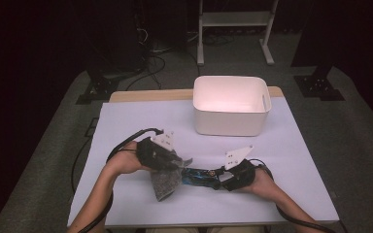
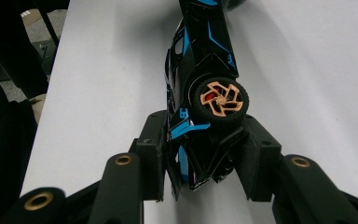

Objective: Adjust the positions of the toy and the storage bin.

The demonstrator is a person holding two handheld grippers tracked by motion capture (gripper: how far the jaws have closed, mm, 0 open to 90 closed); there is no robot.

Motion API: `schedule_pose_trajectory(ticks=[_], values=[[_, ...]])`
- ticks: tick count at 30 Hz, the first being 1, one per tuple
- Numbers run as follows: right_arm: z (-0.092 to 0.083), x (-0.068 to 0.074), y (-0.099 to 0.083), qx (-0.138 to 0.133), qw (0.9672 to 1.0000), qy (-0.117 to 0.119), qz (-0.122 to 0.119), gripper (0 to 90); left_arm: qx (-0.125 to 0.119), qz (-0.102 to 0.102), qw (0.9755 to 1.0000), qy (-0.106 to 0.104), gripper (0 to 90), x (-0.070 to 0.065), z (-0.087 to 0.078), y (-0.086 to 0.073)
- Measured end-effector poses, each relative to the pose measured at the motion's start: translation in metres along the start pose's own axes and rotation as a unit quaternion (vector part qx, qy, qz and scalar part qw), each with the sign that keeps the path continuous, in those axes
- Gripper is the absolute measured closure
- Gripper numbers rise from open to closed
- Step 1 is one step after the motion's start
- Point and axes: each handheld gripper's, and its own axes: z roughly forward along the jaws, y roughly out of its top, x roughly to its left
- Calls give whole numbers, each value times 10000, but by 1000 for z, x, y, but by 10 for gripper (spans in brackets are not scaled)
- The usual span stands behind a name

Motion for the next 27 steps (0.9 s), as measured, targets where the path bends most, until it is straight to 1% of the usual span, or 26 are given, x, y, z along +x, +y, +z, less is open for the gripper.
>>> schedule_pose_trajectory(ticks=[3, 5, 9, 13, 16, 17, 19, 20, 21, 23, 27], values=[[0, 0, 0, -2, 10000, -2, 5, 572, 4, 185, 9998, -117, 775, -2, 12, 17], [0, 0, 0, -8, 10000, 1, 2, 572, 59, 338, 9992, -202, 775, -4, 22, 29], [0, 0, 0, -8, 10000, 2, -3, 572, 105, 526, 9980, -341, 775, -7, 38, 48], [0, 0, 0, -13, 10000, 4, -2, 572, 88, 727, 9963, -444, 775, -8, 48, 63], [0, 0, 0, -11, 10000, 10, -3, 572, 71, 708, 9961, -519, 775, -10, 57, 69], [0, 0, 0, -12, 10000, 10, 2, 572, 78, 740, 9957, -543, 775, -10, 60, 71], [0, 0, 0, -10, 10000, 3, -4, 572, 143, 752, 9954, -567, 775, -11, 67, 73], [0, 0, 0, -12, 10000, -3, -9, 572, 155, 721, 9956, -586, 775, -11, 69, 73], [0, 0, 0, -10, 10000, 2, 0, 572, 211, 744, 9953, -586, 775, -11, 72, 72], [0, 0, 0, -7, 10000, 8, 3, 572, 210, 713, 9955, -591, 775, -10, 73, 71], [0, 0, 0, -8, 10000, 0, -4, 572, 266, 696, 9957, -549, 775, -9, 69, 67]])
